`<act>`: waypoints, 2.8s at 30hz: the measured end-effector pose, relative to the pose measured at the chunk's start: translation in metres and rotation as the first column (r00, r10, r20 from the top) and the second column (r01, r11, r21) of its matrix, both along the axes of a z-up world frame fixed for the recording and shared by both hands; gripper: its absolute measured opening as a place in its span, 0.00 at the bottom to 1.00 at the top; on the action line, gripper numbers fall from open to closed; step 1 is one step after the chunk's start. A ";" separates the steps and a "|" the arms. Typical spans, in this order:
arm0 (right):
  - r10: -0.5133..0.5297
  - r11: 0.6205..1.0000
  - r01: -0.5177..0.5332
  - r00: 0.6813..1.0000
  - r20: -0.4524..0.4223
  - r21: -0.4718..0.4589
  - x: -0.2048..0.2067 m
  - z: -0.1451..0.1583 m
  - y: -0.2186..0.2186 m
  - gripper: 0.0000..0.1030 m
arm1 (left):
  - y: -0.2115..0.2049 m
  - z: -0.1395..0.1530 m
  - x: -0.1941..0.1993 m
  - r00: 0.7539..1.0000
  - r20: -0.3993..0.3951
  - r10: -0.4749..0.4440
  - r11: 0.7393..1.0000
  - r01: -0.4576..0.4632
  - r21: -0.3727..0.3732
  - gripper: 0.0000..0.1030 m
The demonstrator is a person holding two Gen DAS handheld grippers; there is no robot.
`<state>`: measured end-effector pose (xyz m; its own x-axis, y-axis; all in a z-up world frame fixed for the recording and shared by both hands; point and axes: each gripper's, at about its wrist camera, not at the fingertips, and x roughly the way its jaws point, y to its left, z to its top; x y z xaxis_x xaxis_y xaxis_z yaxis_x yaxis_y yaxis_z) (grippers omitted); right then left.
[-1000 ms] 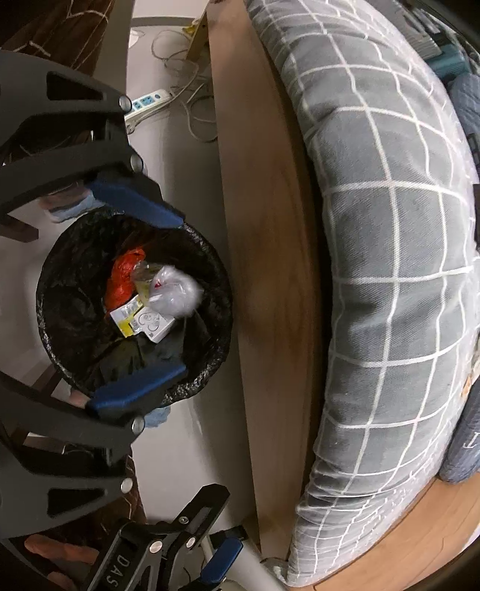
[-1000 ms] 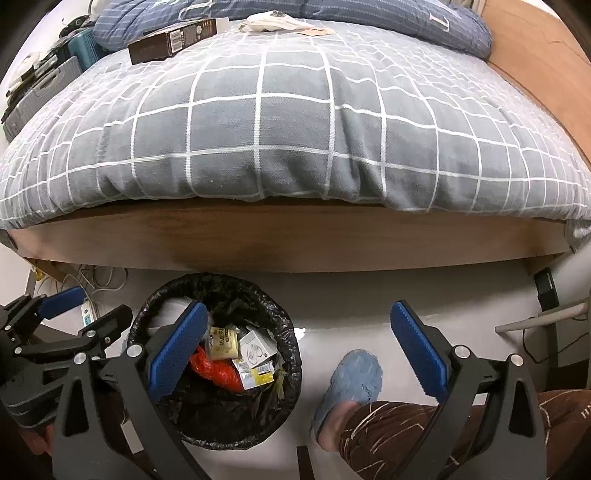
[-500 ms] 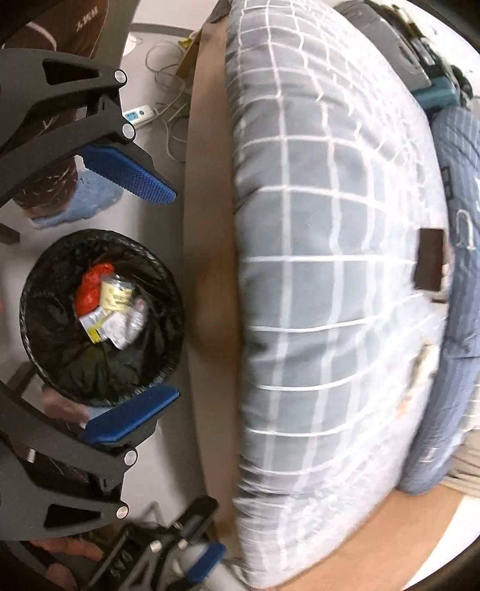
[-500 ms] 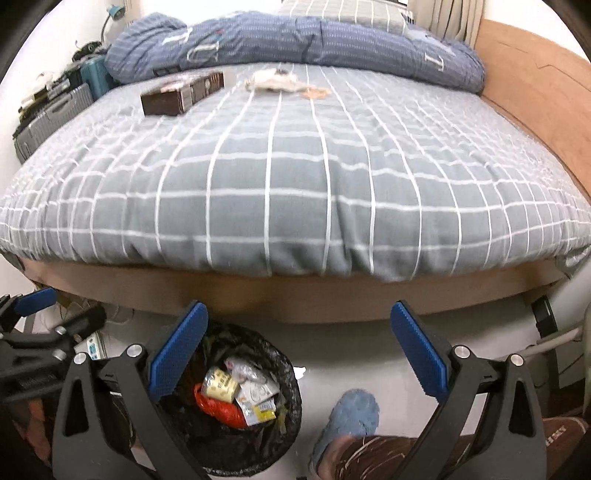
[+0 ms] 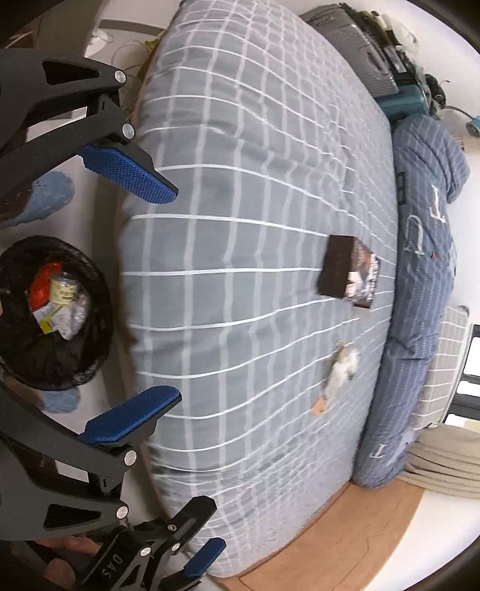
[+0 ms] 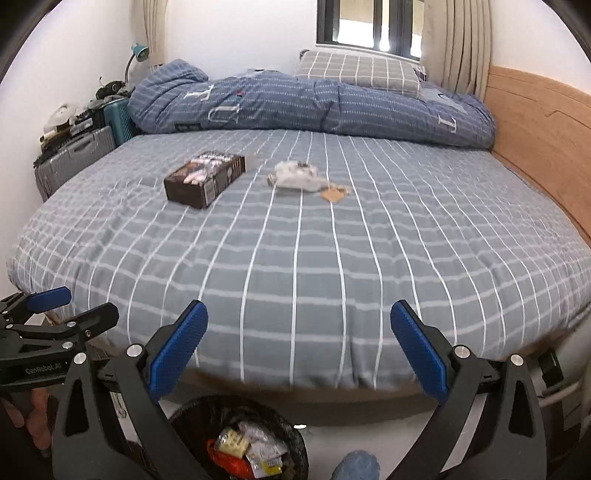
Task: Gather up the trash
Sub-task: 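Raise both tools back over the bed toward the cookie box and pouch, then grasp the brown cookie box with left tool while right tool grasps the white pouch, then carry the cookie box and white pouch in both tools down to the bin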
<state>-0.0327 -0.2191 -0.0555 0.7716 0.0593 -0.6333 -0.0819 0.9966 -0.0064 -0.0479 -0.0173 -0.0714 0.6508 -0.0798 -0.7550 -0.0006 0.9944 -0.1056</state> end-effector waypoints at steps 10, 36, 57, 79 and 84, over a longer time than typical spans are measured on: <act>0.022 1.000 -0.022 1.000 -0.004 0.015 0.066 0.006 0.007 0.93 | 0.013 0.024 0.070 0.999 0.046 0.021 1.000 -0.021 0.016 0.94; 0.045 0.999 -0.045 0.996 -0.072 -0.003 0.276 -0.022 0.022 0.87 | 0.022 -0.001 0.268 0.999 -0.034 -0.017 0.998 0.019 0.060 0.94; 0.076 0.997 -0.072 0.985 -0.155 0.032 0.357 -0.056 0.028 0.73 | 0.017 -0.034 0.335 0.991 -0.130 -0.023 0.997 0.032 0.066 0.89; 0.071 0.995 -0.063 0.992 -0.109 0.071 0.317 -0.022 0.026 0.34 | 0.016 0.006 0.288 1.000 -0.017 -0.003 0.999 0.003 0.054 0.88; 0.064 0.995 -0.056 0.992 -0.105 0.082 0.293 -0.014 0.025 0.34 | 0.018 0.018 0.268 1.000 0.006 0.004 0.999 -0.005 0.041 0.88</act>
